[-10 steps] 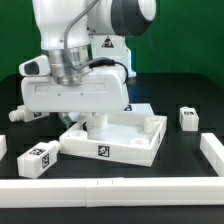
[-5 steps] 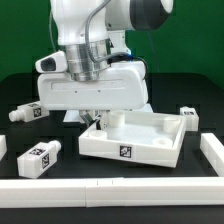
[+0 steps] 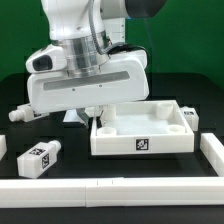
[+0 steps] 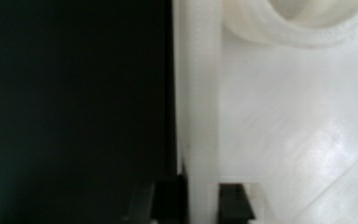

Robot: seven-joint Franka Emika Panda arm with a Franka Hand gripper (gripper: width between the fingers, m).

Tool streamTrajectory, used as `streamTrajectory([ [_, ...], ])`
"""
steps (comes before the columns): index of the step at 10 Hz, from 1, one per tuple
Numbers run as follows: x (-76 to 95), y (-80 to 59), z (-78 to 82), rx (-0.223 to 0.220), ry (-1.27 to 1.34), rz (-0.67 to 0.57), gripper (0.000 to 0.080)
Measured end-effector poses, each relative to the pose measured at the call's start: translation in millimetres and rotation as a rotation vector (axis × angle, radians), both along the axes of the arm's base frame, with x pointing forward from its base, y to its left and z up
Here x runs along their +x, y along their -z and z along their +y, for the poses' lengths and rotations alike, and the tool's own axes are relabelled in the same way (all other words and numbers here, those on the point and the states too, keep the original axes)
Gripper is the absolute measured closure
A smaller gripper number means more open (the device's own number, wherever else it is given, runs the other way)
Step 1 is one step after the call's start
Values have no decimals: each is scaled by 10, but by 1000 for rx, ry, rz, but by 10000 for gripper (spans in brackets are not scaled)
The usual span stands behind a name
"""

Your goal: Assemble square table

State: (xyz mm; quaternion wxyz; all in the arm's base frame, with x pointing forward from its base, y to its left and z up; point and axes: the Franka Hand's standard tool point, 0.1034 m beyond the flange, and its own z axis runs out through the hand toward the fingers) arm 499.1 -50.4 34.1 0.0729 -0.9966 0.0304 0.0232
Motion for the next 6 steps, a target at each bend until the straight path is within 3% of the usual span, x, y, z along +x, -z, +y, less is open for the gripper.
streamTrajectory([
  [1,20,-2,10,7,-3,12,748],
  [4,575,-48,-44,46,-146,-40,748],
  [6,469,-7,-14,43,-117,-18,748],
])
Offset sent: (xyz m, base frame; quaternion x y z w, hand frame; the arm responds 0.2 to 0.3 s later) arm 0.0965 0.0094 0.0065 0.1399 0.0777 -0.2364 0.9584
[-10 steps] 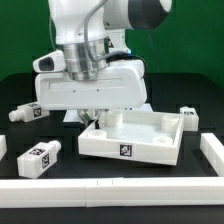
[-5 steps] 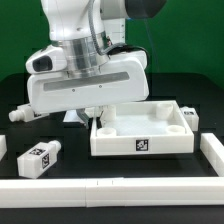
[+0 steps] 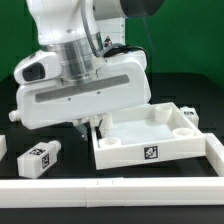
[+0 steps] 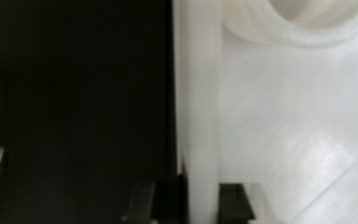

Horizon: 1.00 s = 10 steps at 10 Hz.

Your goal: Assemble square table

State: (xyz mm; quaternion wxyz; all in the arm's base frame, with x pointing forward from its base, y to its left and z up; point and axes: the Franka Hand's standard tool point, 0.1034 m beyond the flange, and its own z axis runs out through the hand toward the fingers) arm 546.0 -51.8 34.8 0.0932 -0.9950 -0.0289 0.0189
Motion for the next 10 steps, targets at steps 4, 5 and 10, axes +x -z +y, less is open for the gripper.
streamTrajectory([
  [4,21,84,44,-3,31,13,748],
  [5,122,168,141,-4,41,11,748],
  [10,262,222,246,-40,32,-33,748],
])
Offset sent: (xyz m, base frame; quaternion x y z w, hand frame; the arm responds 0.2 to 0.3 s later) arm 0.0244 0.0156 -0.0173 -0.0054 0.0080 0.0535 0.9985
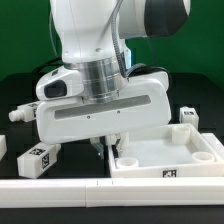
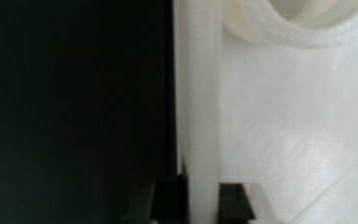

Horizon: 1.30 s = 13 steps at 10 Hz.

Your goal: Assemble square table

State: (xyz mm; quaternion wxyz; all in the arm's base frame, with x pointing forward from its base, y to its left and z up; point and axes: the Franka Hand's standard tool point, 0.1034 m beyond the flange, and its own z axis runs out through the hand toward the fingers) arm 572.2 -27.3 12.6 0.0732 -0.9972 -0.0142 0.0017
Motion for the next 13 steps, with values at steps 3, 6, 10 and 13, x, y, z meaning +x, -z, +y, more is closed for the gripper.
streamTrajectory([
  [3,81,8,57,-2,68,5,748],
  [6,120,10,63,-27,90,13,748],
  [10,113,14,56,-43,86,16,534],
  [13,-109,-198,188,-28,118,56,339],
])
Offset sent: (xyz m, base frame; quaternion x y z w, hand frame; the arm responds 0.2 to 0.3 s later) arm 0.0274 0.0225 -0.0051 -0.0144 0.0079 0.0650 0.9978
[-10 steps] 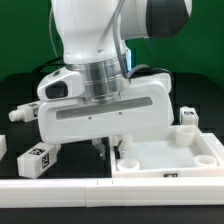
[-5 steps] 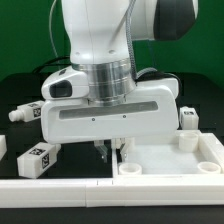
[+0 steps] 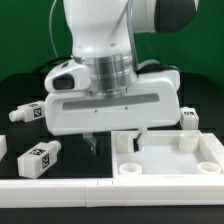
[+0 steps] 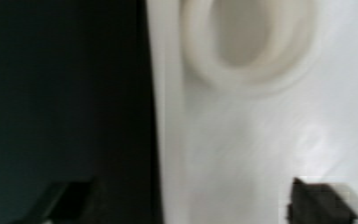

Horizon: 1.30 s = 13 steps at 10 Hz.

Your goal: Assemble square table

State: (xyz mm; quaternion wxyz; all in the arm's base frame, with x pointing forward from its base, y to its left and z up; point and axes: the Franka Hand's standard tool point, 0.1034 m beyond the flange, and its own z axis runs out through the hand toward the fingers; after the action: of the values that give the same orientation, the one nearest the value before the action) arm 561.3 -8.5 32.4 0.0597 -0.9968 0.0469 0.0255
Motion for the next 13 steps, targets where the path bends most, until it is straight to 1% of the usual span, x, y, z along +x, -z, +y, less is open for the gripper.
streamTrajectory([
  [1,-107,-191,157,6,19,42,195],
  [2,-102,-366,331,-13,59,64,160],
  [3,-68,-396,433,-22,67,57,160],
  [4,-91,-338,378,-21,39,59,152],
  [5,-94,-327,354,-22,48,62,152],
  [7,-105,-318,382,-24,40,64,150],
  [8,-234,-247,558,-31,-3,86,150],
  [9,-387,-203,845,-41,32,103,150],
  [10,-478,-243,1043,-46,-2,146,150],
  [11,-443,-293,948,-33,8,210,150],
  [12,-437,-268,892,-32,14,274,150],
  [13,-436,-248,911,-29,8,314,150],
])
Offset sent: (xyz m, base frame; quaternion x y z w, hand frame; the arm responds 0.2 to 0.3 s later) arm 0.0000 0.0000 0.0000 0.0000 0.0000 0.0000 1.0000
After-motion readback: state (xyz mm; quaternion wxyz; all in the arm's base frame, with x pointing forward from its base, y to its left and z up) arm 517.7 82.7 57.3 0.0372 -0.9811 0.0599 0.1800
